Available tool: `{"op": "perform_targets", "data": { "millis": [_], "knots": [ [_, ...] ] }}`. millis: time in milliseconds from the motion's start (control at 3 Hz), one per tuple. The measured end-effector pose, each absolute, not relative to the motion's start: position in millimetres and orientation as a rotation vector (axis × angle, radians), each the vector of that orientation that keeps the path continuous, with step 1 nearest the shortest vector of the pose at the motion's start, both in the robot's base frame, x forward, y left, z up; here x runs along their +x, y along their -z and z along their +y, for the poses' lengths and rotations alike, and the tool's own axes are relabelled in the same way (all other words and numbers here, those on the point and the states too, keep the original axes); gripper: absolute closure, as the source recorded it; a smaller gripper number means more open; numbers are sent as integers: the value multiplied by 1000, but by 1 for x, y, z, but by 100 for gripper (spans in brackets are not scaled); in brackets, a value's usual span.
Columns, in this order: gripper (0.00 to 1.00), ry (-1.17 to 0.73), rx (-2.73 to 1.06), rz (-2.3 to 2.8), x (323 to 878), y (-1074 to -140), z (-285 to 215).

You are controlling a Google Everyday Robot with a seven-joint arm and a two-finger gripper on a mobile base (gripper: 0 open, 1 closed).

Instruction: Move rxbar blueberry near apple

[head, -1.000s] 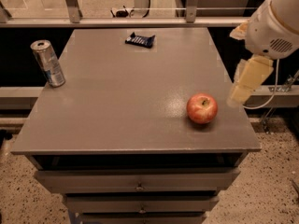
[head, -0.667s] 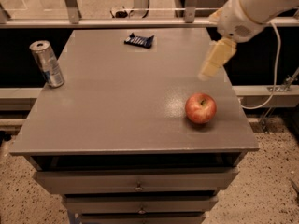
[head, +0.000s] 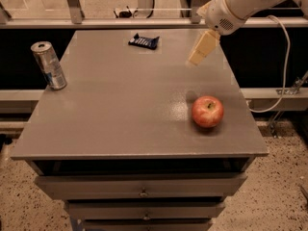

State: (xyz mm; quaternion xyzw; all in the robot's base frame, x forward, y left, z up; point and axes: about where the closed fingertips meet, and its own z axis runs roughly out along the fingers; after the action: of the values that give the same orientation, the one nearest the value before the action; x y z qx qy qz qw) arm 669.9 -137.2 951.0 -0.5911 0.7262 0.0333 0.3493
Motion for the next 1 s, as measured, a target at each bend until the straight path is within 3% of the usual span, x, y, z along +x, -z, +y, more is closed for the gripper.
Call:
{"op": "perform_targets", "data": {
  "millis": [333,1000],
  "knots": [
    [0,-105,-1524,1873,674,-947,-133],
    [0,-242,-1348,1835,741,-916,-88]
  ]
}}
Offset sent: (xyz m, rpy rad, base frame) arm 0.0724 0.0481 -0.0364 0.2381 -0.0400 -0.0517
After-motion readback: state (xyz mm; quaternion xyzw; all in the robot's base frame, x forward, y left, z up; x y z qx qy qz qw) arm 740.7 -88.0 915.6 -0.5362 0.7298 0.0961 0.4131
